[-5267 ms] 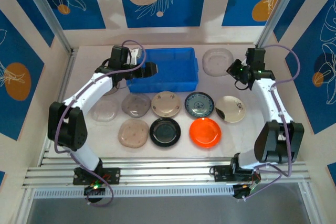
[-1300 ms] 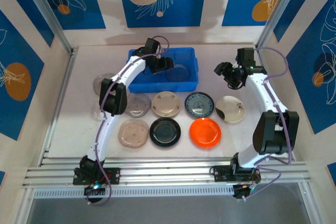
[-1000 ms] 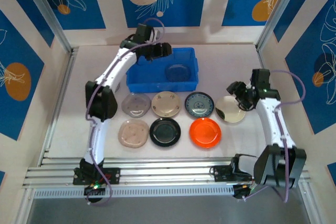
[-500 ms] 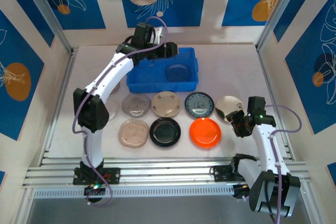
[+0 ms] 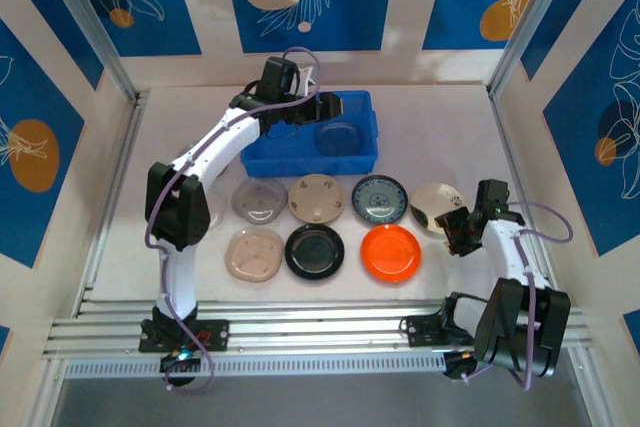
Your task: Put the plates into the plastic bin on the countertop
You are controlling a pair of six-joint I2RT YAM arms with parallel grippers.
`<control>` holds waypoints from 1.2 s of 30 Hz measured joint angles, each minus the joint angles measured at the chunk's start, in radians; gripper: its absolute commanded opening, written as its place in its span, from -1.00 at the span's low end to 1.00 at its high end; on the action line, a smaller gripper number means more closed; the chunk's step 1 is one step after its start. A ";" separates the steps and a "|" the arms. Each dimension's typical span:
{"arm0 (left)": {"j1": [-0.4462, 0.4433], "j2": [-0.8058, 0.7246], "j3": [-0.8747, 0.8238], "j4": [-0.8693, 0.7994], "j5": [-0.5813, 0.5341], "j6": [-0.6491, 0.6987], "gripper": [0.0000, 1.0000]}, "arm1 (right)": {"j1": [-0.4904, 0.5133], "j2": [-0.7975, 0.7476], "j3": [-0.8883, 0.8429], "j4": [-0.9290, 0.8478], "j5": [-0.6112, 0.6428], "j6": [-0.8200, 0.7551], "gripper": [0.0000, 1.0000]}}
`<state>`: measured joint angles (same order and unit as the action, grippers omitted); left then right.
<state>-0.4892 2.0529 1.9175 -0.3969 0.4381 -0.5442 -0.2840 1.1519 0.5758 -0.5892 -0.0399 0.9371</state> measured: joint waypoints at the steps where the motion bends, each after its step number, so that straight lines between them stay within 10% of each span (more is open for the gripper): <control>1: 0.000 0.000 0.000 0.001 0.000 0.000 0.43 | 0.000 0.013 0.000 0.008 -0.002 0.000 -0.03; 36: 0.000 0.000 0.000 0.000 -0.001 0.003 0.41 | -0.005 0.216 0.035 0.101 0.011 -0.022 -0.39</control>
<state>-0.4892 2.0529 1.9171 -0.3969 0.4374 -0.5407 -0.2886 1.3674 0.6113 -0.4881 -0.0288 0.9154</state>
